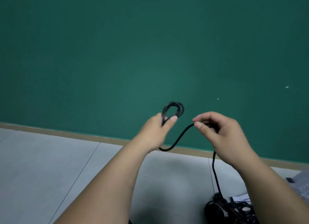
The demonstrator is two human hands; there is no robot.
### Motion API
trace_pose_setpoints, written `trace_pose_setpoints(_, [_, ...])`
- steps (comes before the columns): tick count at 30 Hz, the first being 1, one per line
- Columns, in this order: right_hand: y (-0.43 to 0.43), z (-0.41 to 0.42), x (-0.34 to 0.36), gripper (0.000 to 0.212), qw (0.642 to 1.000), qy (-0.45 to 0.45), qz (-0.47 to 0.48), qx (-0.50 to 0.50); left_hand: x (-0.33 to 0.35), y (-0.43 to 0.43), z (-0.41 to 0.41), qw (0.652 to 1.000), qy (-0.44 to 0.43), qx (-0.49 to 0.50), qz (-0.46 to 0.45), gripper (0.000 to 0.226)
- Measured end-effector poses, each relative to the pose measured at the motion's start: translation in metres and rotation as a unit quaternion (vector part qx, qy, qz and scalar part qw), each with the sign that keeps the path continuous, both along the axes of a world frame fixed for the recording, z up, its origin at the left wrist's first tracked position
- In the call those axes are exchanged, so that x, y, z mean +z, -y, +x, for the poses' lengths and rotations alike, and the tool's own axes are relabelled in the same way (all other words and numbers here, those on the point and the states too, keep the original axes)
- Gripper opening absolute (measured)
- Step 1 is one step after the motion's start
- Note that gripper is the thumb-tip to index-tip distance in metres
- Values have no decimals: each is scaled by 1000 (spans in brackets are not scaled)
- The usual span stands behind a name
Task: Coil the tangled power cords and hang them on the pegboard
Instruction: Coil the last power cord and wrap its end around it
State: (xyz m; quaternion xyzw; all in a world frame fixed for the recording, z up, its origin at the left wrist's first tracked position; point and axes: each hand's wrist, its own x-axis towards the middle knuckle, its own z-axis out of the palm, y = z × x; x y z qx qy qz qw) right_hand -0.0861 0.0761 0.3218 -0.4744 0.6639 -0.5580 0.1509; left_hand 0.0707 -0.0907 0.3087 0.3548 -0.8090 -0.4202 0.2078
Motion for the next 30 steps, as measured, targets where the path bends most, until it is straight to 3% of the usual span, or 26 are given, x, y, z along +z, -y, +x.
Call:
trace_pose_setpoints(4, [4,2,-1,14,992,-57,-55,-103,0,-29,-13,990,-30,-92,106,64])
trace_pose_setpoints(6, [3,3,2,16,983,-89,-77,-138,5,-41,-17,985,-31,-128,108,63])
trace_pose_setpoints(11, [3,2,4,18,961,-189,-80,-183,7,-61,-19,969,27,-235,73,27])
trace_pose_setpoints(15, [6,-3,2,16,970,-125,-27,-207,-2,-58,-17,977,29,-181,112,22])
trace_pose_setpoints(19, [10,-7,-6,5,979,-90,-22,-183,-5,-55,-20,972,-45,-152,172,17])
trace_pose_setpoints(26, [13,0,-9,9,979,135,-22,-152,-2,-47,-19,989,-56,-64,118,19])
trace_pose_setpoints(28, [13,3,-8,8,975,149,-26,-162,-7,-48,-21,989,-54,-71,116,18])
trace_pose_setpoints(30, [14,2,-9,11,976,107,-19,-191,-11,-51,-25,986,-63,-84,127,16])
